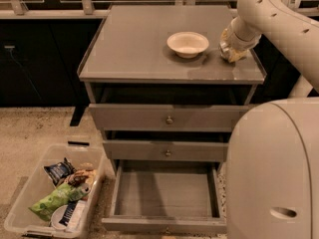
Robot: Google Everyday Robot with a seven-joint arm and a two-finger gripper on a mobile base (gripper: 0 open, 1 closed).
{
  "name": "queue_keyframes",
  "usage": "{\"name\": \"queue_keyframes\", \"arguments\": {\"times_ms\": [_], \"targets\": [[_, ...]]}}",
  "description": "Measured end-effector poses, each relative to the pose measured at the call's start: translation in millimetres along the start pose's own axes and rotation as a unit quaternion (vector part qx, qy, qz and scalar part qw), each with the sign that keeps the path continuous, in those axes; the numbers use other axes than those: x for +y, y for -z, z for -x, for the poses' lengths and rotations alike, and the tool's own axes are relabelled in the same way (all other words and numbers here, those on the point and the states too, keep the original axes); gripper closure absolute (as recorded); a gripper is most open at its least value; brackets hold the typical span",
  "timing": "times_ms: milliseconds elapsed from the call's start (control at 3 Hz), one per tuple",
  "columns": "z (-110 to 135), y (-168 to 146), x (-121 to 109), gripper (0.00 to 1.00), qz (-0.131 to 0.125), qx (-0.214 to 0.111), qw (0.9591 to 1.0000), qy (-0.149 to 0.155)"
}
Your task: Pick 7up can from bottom drawer and place on counter
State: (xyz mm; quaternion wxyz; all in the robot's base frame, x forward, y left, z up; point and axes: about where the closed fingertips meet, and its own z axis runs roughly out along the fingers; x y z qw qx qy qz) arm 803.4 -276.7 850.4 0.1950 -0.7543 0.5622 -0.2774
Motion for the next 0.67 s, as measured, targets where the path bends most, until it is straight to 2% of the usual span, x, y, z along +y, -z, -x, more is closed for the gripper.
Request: {"name": "queue_keyframes", "arguments": {"times_ms": [333, 667], "targets": [[0.0, -0.1, 0.0, 0.00, 0.000, 0.000, 1.0000, 0.000], [0.1, -0.1, 0.0, 0.00, 0.000, 0.000, 1.0000, 0.000]]}}
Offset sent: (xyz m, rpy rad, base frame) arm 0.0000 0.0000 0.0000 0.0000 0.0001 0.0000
